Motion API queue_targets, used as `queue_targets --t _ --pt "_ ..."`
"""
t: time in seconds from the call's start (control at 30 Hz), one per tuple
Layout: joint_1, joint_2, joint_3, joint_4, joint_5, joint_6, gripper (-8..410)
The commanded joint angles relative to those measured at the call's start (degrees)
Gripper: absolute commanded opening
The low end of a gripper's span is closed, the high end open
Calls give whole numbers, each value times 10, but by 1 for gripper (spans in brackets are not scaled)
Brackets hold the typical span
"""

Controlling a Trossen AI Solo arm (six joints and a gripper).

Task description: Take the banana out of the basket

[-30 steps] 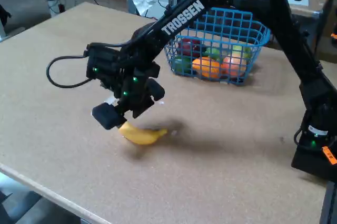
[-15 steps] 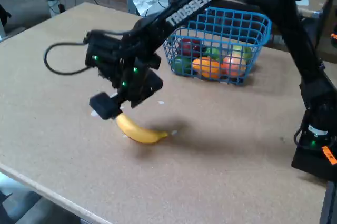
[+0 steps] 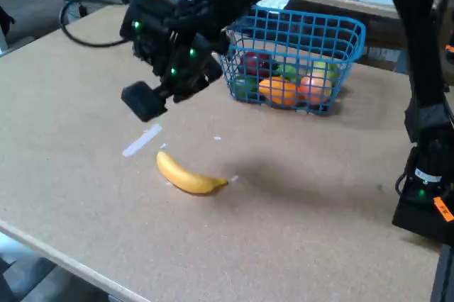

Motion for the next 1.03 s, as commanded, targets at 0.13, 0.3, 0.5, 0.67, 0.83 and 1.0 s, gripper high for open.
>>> queue_targets --t 0.13,0.3,0.5,0.67,0.83,1.0 --pt "0 -102 0 0 4 -2 305" --pt "0 -163 0 0 3 -1 305" --pt "0 -209 0 -5 3 1 305" --pt "0 -222 0 -10 3 1 305" --pt "0 -225 0 -15 3 1 305" --pt "0 -230 0 -15 3 1 305"
